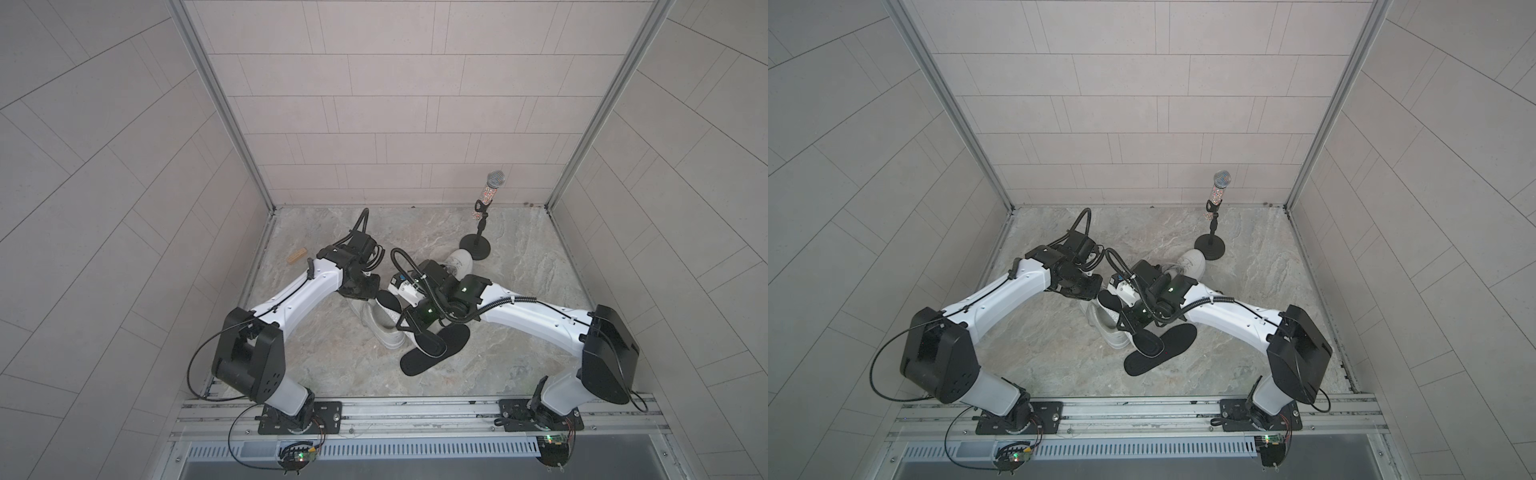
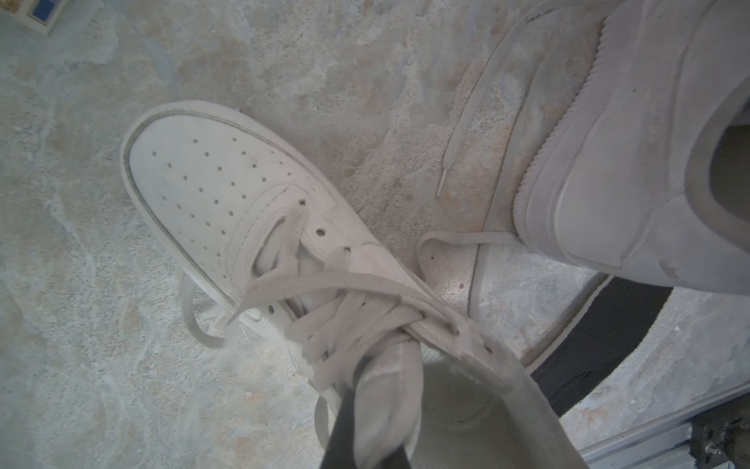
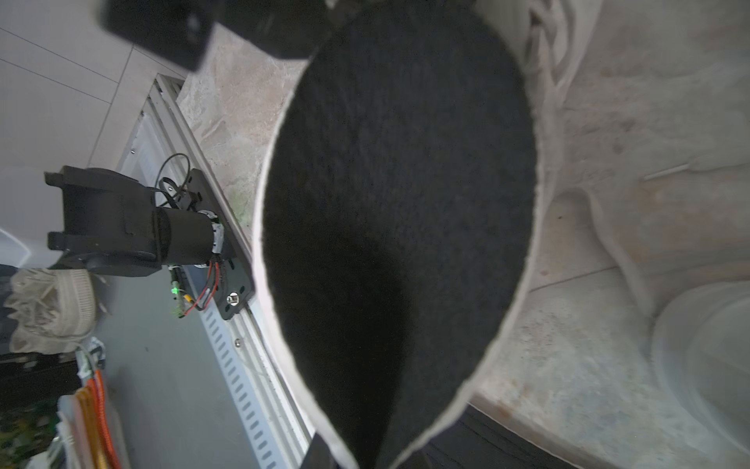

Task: Insert the insole into the shoe
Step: Pick up the shoe at the center of the board, then insert the insole into the shoe.

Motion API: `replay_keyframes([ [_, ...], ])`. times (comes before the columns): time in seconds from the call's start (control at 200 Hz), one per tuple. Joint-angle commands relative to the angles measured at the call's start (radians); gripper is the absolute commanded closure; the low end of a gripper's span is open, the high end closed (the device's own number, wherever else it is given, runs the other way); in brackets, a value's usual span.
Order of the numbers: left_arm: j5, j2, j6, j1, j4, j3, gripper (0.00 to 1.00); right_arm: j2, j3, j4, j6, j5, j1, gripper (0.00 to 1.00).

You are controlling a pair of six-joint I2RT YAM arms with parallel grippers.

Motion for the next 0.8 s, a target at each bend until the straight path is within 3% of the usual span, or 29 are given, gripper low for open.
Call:
replay_keyframes([
  [0.0,0.021,-0.061,0.028,0.005,0.009,0.056,1.0,0.028,0.041,-0.034,0.075,-0.08,-0.005,0.82],
  [0.41,0.058,-0.169,0.159,0.001,-0.006,0.071,1.0,0.15,0.16,-0.218,0.054,-0.022,-0.036,0.83],
  [0.6,0.126,-0.198,0.249,-0.026,-0.013,0.078,1.0,0.22,0.283,-0.352,-0.022,0.094,-0.034,0.84],
  [0.796,0.217,-0.207,0.274,-0.033,-0.003,0.075,1.0,0.235,0.333,-0.345,-0.083,0.207,-0.016,0.83],
])
